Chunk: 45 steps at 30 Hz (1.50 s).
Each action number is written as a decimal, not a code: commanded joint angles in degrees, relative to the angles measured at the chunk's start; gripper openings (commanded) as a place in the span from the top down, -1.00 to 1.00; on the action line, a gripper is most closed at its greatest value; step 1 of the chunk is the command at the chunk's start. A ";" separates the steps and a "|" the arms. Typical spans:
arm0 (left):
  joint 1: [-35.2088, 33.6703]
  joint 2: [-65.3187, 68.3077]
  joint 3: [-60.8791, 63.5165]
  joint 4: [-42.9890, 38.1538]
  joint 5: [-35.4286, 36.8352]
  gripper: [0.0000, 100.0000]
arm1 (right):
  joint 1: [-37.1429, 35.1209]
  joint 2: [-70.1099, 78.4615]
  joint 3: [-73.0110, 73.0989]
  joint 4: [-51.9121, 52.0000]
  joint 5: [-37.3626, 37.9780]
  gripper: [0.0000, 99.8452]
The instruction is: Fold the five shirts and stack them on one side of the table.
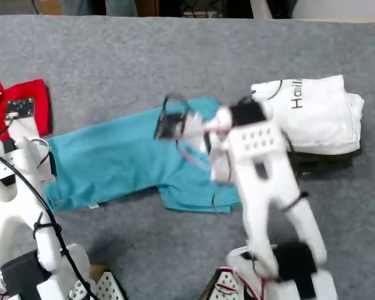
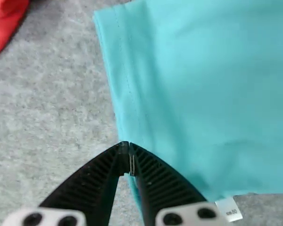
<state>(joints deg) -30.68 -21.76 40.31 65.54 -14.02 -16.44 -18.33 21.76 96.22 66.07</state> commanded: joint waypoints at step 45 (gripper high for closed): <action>-1.80 -0.18 -3.12 1.49 3.87 0.79 | -2.81 3.38 22.99 -29.71 -2.37 0.97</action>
<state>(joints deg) -32.09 -21.76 40.04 66.68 -10.59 -19.87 -14.64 50.42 62.46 62.73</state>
